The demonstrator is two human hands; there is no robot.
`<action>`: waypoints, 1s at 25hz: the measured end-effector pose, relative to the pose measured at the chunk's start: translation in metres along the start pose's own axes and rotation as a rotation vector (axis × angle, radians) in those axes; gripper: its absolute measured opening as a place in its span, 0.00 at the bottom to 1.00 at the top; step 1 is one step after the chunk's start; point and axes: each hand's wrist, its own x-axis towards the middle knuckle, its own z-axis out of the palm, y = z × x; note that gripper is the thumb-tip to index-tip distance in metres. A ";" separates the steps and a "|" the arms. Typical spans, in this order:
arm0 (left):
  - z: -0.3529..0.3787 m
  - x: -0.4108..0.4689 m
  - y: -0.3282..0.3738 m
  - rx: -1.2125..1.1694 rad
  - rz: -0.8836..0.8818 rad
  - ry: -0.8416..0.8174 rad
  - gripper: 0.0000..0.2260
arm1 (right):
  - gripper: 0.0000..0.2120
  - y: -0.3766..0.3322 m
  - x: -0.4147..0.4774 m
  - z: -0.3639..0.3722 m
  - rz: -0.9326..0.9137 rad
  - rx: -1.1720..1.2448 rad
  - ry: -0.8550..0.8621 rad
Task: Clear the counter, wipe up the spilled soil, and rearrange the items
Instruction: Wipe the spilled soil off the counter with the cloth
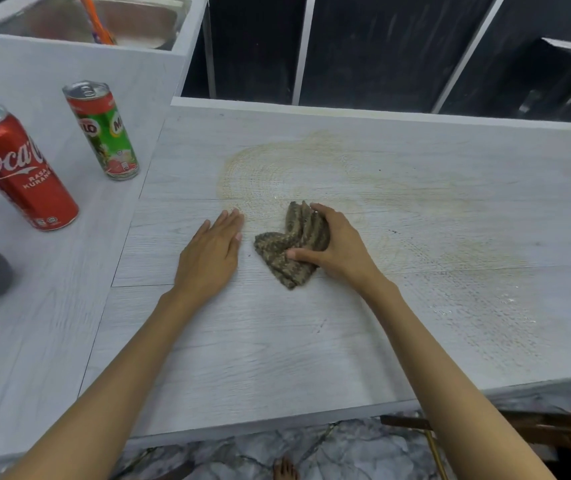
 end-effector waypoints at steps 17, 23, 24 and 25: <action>-0.001 -0.001 0.004 -0.023 -0.021 0.028 0.19 | 0.27 0.000 0.038 -0.058 0.151 -0.221 0.000; 0.000 -0.001 0.004 -0.024 -0.044 0.043 0.20 | 0.26 -0.025 0.038 0.035 0.189 -0.238 0.129; 0.001 -0.001 0.004 -0.010 -0.049 0.046 0.20 | 0.28 -0.031 0.044 0.050 0.161 -0.266 0.118; 0.002 -0.001 0.003 0.009 -0.059 0.055 0.20 | 0.31 -0.036 0.050 0.060 0.127 -0.291 0.111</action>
